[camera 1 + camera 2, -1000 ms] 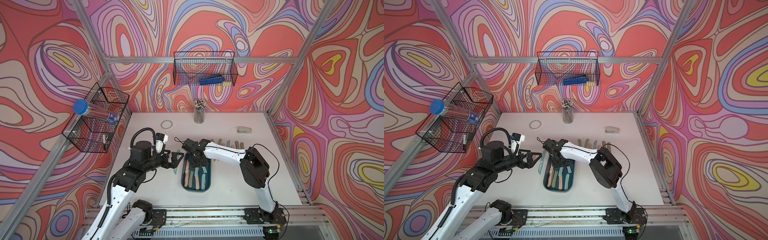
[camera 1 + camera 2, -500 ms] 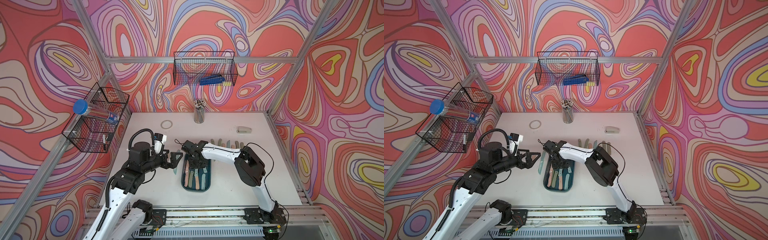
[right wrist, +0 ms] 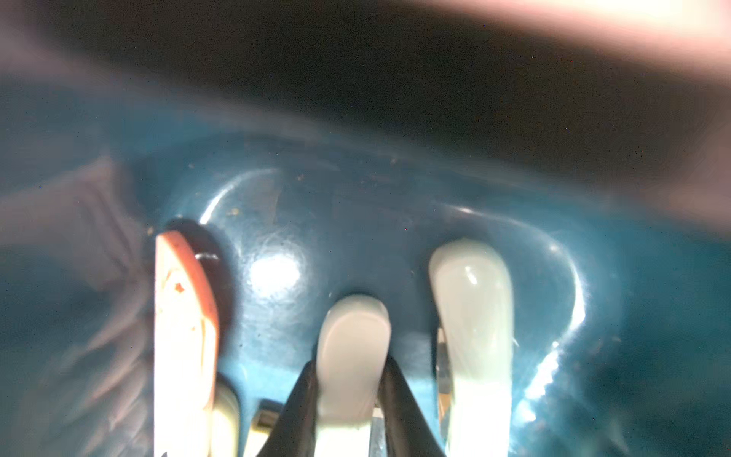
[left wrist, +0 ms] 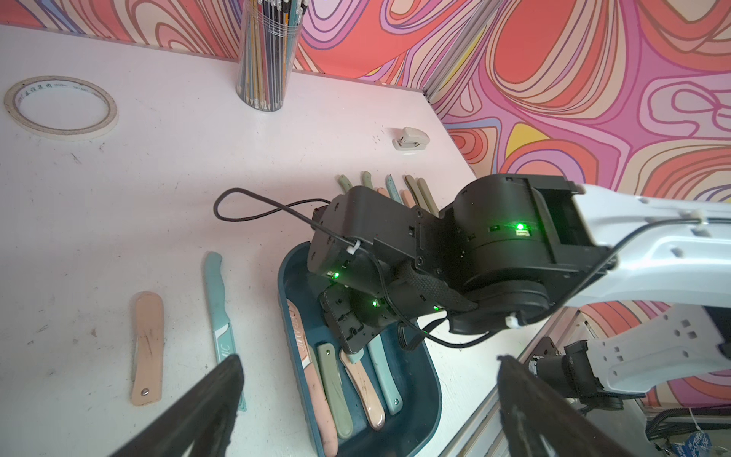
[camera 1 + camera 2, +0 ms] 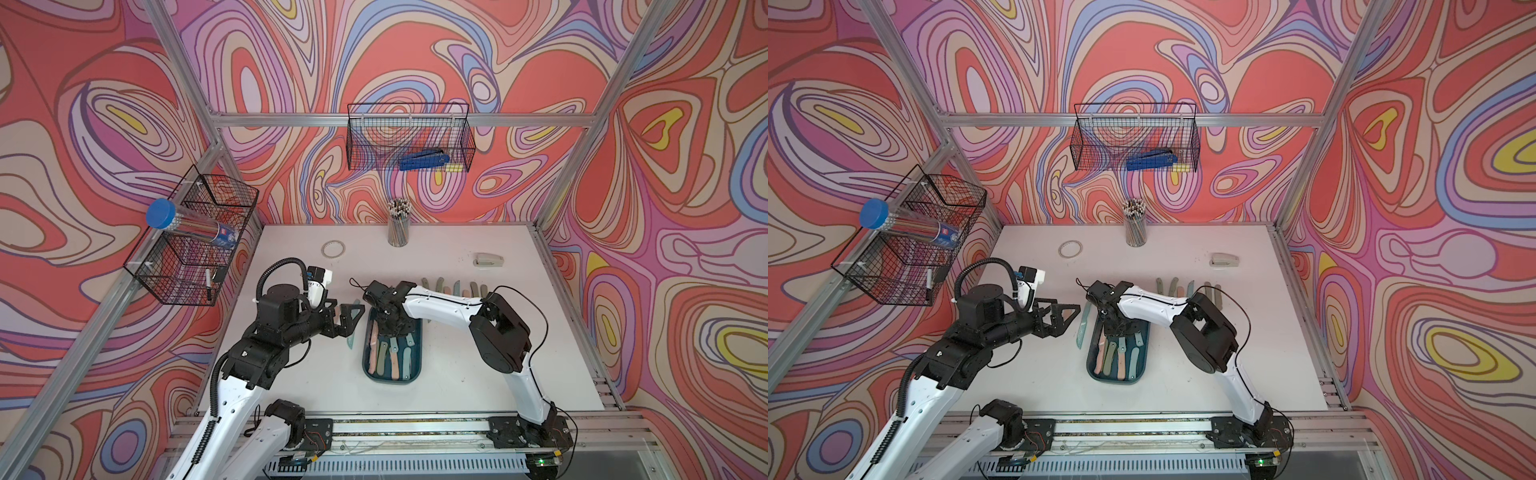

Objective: Take the fruit knife out of the storage box
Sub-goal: Pick up the fruit knife from the storage box.

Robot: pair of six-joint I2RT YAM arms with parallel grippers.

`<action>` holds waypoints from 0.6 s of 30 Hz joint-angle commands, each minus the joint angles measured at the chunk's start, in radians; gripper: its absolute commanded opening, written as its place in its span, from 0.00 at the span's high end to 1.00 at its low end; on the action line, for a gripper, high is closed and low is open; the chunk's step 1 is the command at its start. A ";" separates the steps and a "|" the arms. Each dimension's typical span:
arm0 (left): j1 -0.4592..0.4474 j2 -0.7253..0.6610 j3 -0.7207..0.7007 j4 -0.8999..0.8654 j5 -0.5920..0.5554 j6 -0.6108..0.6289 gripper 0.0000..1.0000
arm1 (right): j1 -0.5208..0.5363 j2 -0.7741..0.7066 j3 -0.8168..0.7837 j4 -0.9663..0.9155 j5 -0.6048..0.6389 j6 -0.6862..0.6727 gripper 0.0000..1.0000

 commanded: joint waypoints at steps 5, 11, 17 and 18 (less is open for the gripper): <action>-0.006 -0.008 -0.008 0.025 0.019 0.011 0.00 | -0.003 -0.078 0.041 -0.020 0.058 -0.009 0.79; -0.006 -0.004 -0.010 0.033 0.043 0.009 0.00 | -0.043 -0.158 0.055 -0.061 0.112 -0.035 0.79; -0.006 0.011 -0.008 0.034 0.064 0.008 0.00 | -0.169 -0.308 0.012 -0.080 0.178 -0.103 0.79; -0.006 0.008 -0.009 0.036 0.064 0.008 0.00 | -0.196 -0.323 0.001 -0.086 0.181 -0.117 0.79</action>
